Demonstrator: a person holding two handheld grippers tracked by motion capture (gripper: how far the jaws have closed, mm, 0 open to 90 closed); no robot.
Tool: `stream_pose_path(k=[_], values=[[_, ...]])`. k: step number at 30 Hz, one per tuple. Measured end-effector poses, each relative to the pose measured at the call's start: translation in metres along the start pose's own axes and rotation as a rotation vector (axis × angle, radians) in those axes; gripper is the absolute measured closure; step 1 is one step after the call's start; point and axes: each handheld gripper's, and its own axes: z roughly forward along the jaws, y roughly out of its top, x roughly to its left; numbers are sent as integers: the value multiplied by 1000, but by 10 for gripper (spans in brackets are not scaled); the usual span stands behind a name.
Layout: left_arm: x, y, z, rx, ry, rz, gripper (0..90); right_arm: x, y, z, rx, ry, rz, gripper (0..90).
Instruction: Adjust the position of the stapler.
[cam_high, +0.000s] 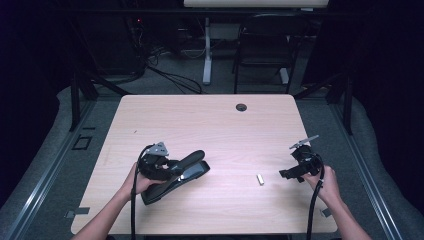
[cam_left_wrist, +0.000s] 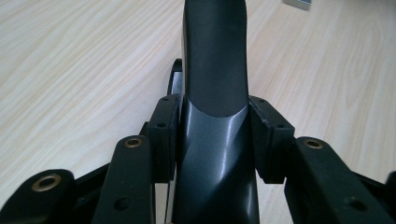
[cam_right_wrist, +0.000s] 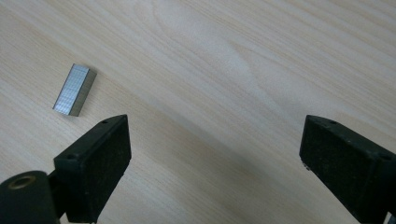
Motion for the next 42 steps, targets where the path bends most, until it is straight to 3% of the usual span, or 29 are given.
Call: stream_pose_path(k=[1, 11, 32, 42], values=[[0, 2, 3, -1, -21, 24, 581, 0, 0, 0, 2, -4, -2, 85], [-6, 10, 14, 1, -117, 108, 581, 1, 1, 2, 4, 2, -9, 86], [-12, 20, 29, 0, -236, 184, 580, 2, 1, 3, 15, -9, -16, 87], [-18, 25, 33, 18, -269, 219, 579, 2, 1, 3, 17, -9, -19, 87]])
